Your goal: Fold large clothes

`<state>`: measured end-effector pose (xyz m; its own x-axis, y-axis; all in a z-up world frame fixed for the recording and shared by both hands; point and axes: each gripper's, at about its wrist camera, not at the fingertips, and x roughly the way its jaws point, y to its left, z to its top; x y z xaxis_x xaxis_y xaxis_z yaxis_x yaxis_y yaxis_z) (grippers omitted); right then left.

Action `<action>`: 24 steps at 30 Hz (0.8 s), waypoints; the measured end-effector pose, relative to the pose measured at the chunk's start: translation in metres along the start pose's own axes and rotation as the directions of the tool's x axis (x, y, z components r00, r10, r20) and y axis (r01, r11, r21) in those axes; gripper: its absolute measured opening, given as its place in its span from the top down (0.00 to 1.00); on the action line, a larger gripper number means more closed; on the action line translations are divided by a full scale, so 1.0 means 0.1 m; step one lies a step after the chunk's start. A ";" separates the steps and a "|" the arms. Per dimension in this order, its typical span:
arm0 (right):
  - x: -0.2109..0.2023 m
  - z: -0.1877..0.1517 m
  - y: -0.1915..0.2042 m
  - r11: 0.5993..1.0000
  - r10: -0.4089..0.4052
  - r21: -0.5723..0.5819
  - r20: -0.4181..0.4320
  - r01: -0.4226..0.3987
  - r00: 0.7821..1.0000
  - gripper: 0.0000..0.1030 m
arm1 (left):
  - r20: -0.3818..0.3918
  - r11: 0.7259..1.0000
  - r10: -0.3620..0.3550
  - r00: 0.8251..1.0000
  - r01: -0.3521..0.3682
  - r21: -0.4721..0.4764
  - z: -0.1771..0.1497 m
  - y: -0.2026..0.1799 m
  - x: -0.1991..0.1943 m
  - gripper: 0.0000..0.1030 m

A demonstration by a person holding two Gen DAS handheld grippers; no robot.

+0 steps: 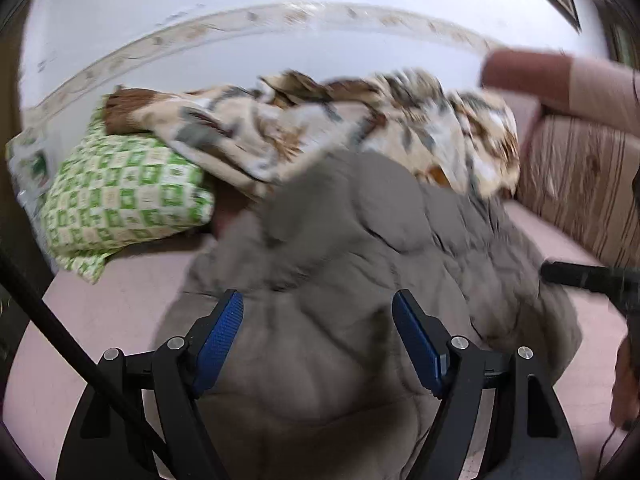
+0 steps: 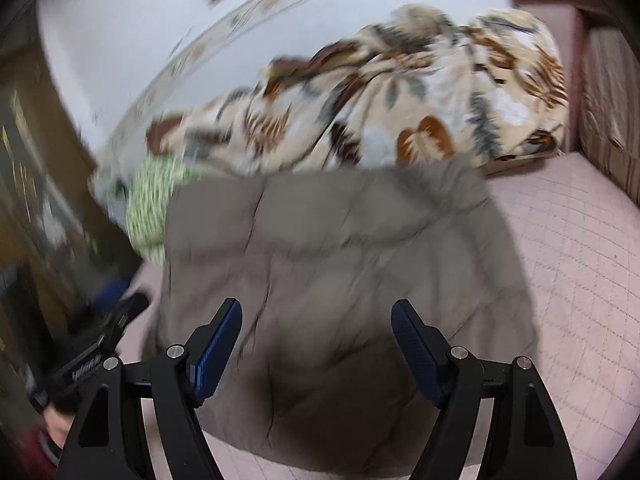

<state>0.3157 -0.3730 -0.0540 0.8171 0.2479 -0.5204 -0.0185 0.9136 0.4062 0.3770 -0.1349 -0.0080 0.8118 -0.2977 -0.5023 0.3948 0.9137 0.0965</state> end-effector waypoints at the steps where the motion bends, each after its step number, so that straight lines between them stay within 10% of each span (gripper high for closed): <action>1: 0.13 -0.07 0.06 0.999 -0.014 -0.031 -0.025 0.013 1.000 0.21 | -0.018 1.000 0.014 1.000 -0.013 0.008 0.00 -0.05 0.13 0.26; 8: 1.01 -0.08 -0.11 0.971 -0.224 -0.122 -0.149 0.207 0.963 0.21 | -0.202 0.997 0.073 0.977 -0.073 0.008 0.00 0.10 1.21 0.20; 14: 1.34 -0.06 -0.30 0.967 -0.242 -0.133 -0.223 0.216 0.944 0.18 | -0.288 0.995 0.017 0.957 -0.044 -0.087 -0.07 0.28 1.76 0.07; 24: 0.46 -0.25 -0.18 0.986 -0.163 0.012 -0.110 0.166 0.980 0.16 | -0.149 0.981 0.003 0.989 -0.032 -0.192 -0.33 0.40 0.52 0.07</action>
<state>0.3392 -0.3698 -0.1039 0.7406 0.1293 -0.6594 0.1243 0.9380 0.3236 0.4206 -0.1050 -0.0587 0.7400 -0.2502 -0.6243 0.2785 0.9589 -0.0543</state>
